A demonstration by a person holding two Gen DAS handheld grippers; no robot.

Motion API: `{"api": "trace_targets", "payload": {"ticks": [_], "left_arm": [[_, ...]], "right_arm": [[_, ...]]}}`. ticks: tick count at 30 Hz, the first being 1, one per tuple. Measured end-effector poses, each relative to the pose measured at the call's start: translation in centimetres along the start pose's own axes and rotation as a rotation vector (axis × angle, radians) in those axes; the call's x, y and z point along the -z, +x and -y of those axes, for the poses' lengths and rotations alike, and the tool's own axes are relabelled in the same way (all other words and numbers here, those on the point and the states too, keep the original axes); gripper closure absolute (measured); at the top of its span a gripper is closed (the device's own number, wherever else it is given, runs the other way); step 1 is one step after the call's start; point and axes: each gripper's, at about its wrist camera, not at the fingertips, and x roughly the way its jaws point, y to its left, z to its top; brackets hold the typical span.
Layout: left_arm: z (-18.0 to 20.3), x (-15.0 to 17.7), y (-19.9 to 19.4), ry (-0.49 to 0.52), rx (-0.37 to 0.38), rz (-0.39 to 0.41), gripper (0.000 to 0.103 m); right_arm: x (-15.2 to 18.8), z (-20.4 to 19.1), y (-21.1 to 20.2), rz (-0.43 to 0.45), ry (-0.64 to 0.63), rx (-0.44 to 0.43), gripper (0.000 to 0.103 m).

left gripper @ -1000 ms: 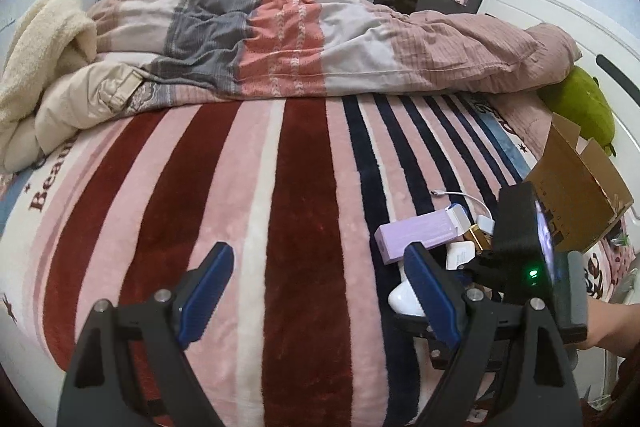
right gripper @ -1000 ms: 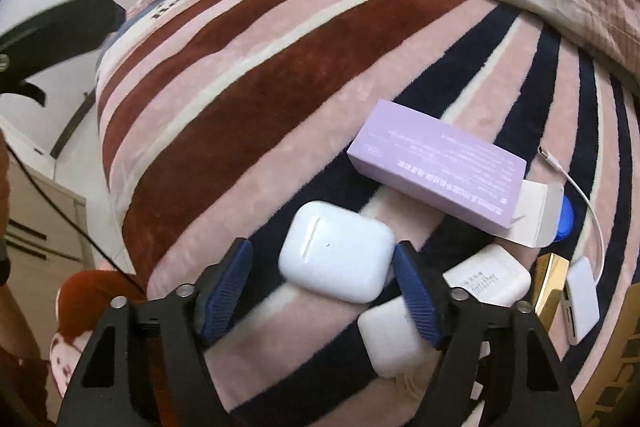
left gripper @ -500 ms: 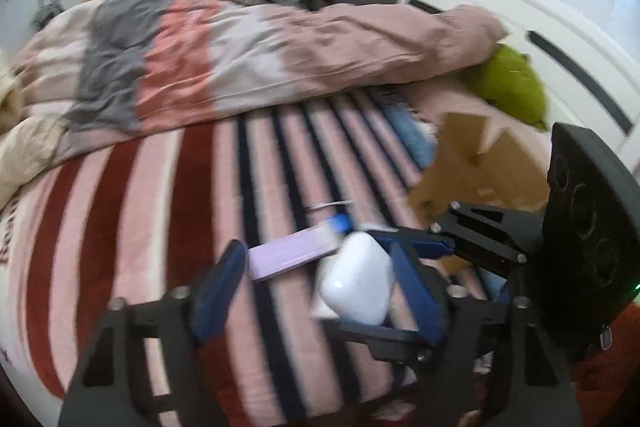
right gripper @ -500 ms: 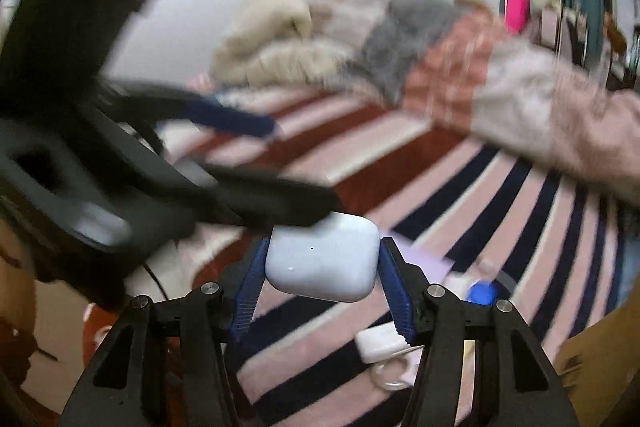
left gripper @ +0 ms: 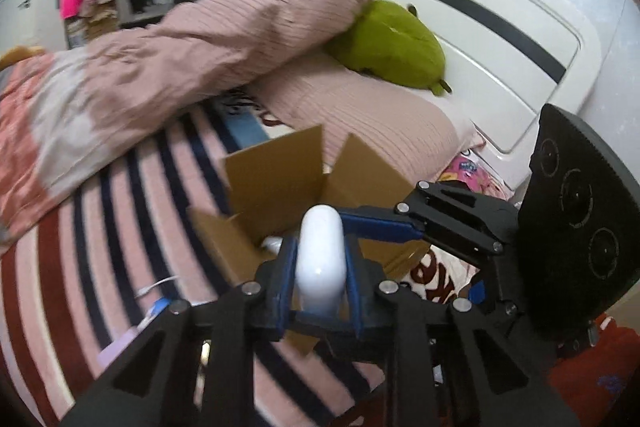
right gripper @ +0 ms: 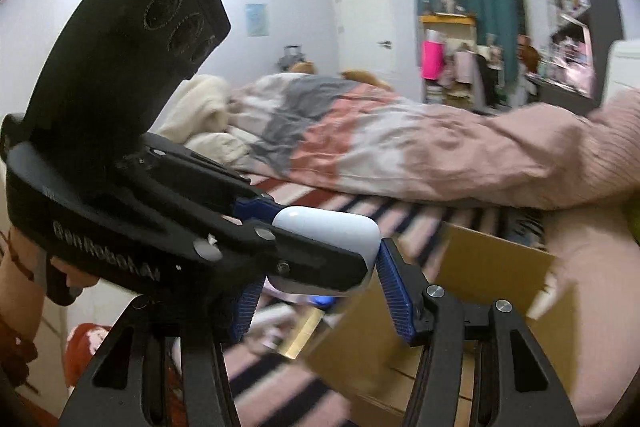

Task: Organize rigid objects
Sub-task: 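Lower the earbud case into the cardboard box and release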

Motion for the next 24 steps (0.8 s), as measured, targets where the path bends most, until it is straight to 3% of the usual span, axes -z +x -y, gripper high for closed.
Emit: {"api": "trace_targets", "payload": {"ticks": [7, 13, 15, 19, 24], "left_arm": [[0.7, -2.3, 6.1, 0.013, 0.072, -0.086, 0.085], [-0.1, -2.8, 8.5, 0.012, 0.106, -0.141, 0.084], [-0.2, -2.8, 8.7, 0.023, 0.095, -0.150, 0.080], [-0.9, -2.6, 8.1, 0.008, 0.064, -0.136, 0.054], [-1.7, -1.8, 4.7, 0.006, 0.021, -0.066, 0.041]], "right_arm": [[1.7, 6.1, -0.3, -0.117, 0.079, 0.074, 0.052], [2.3, 8.2, 1.1, -0.235, 0.081, 0.121, 0.052], [2.6, 8.2, 1.3, -0.256, 0.076, 0.133, 0.052], [3.0, 8.3, 1.6, -0.303, 0.094, 0.153, 0.051], [2.5, 7.5, 1.3, -0.296, 0.078, 0.190, 0.044]]}}
